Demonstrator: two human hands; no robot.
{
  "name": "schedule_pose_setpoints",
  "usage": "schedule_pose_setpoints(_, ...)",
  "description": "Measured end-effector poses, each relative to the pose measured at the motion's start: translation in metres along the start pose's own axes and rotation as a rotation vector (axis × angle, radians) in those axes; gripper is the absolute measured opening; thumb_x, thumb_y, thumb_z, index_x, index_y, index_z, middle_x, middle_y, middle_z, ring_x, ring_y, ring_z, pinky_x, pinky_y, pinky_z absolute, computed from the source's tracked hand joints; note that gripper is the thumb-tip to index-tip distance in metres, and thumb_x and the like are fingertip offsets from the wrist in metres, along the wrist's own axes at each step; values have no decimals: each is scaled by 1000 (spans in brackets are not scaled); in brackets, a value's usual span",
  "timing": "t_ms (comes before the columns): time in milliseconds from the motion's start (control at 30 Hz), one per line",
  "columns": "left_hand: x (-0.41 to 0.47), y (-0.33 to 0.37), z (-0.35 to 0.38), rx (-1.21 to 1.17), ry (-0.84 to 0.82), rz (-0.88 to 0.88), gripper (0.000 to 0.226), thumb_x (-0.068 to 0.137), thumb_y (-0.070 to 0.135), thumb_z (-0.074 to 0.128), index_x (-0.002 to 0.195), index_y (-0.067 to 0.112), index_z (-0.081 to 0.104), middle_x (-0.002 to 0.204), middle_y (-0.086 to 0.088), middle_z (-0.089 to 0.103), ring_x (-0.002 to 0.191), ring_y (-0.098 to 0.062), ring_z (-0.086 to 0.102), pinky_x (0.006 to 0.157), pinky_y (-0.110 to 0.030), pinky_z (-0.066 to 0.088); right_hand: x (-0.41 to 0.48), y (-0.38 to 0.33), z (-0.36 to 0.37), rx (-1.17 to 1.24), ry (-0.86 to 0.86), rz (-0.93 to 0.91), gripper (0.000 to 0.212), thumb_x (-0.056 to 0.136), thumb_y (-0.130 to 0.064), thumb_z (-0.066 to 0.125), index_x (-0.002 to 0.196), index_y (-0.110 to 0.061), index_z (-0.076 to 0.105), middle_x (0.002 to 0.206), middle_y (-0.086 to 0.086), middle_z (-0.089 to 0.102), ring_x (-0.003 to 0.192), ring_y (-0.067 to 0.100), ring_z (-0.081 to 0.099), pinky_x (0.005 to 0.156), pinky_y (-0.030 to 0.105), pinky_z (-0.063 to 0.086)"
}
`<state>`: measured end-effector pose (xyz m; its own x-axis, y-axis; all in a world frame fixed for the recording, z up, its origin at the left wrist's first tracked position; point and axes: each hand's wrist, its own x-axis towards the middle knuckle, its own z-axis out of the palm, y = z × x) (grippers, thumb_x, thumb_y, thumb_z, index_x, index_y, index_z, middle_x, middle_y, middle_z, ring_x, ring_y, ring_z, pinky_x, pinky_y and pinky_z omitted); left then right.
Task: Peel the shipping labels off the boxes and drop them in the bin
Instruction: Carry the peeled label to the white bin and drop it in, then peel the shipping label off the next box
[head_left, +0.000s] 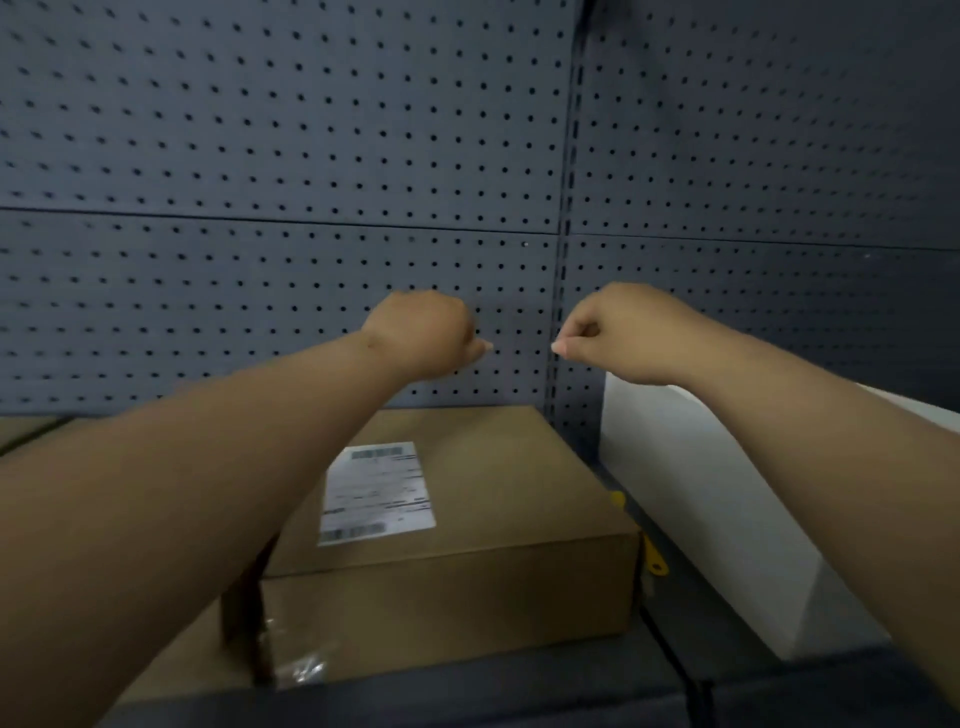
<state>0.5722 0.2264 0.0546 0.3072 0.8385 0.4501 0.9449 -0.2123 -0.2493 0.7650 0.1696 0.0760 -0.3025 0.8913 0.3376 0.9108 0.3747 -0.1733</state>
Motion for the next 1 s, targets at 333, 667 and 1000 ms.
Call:
schedule_pose_setpoints(333,-132,-129,-3,-10,-192,-238,33,97,39,43,81,13,56,85,-8,58,79,-26,58,70,-36,47,23,-124,75,165,-155,-20,37,95,-29,54,110,3,66,111,20,69,106,42,62,81,36,53)
schedule_pose_setpoints(667,-224,-205,-3,27,-233,-242,36,96,40,42,97,12,64,98,-7,63,82,-23,60,70,-33,49,-4,-219,109,151,-165,31,31,95,-31,54,102,-7,73,112,17,70,94,34,67,77,36,54)
schedule_pose_setpoints(1000,-265,-236,4,-10,-242,-265,39,96,41,38,104,13,63,104,-6,59,84,-20,56,77,-32,49,-16,-275,125,147,-139,-37,24,95,-31,53,106,-19,70,119,-4,67,107,16,61,93,31,47)
